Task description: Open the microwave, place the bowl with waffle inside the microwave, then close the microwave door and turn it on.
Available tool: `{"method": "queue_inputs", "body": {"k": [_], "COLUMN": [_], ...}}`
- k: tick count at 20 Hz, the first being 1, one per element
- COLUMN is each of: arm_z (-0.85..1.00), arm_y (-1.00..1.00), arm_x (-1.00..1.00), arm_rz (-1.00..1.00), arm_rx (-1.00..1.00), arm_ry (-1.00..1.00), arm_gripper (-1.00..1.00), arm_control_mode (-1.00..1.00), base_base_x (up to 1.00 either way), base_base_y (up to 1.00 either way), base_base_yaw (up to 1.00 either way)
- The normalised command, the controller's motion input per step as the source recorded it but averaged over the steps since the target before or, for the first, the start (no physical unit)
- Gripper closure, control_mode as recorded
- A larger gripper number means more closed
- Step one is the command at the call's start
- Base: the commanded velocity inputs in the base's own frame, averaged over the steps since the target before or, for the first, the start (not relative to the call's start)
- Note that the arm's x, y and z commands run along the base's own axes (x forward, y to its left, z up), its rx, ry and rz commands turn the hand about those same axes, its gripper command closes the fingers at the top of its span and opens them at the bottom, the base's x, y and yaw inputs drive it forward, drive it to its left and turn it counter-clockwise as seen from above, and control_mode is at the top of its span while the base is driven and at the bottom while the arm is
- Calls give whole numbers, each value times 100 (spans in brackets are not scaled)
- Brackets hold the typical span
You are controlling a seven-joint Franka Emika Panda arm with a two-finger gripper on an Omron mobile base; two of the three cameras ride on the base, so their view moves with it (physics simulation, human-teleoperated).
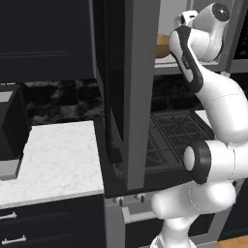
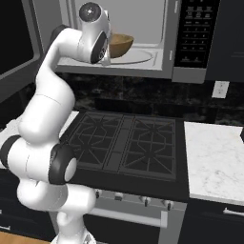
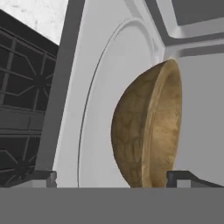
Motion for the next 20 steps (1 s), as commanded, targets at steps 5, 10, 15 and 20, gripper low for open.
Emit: {"method": "queue_inputs", "body": {"k": [5,10,15,20], "arm_z": [0,17,29,16], "arm_y": [-15,-14,-1,5], "arm_x": [-100,-94,-78,-55], "arm_rz": [0,-8,-35,-42], "arm_rx": [7,37,37,36], "arm_ry": [-11,-5,1,11], "arm_gripper": [-100,-100,-100,-100], "arm_control_mode": [-100,-100,-100,-100], "base_base_x": [0,0,0,0], "base_base_y": [0,0,0,0], "base_base_yaw": [0,0,0,0]}}
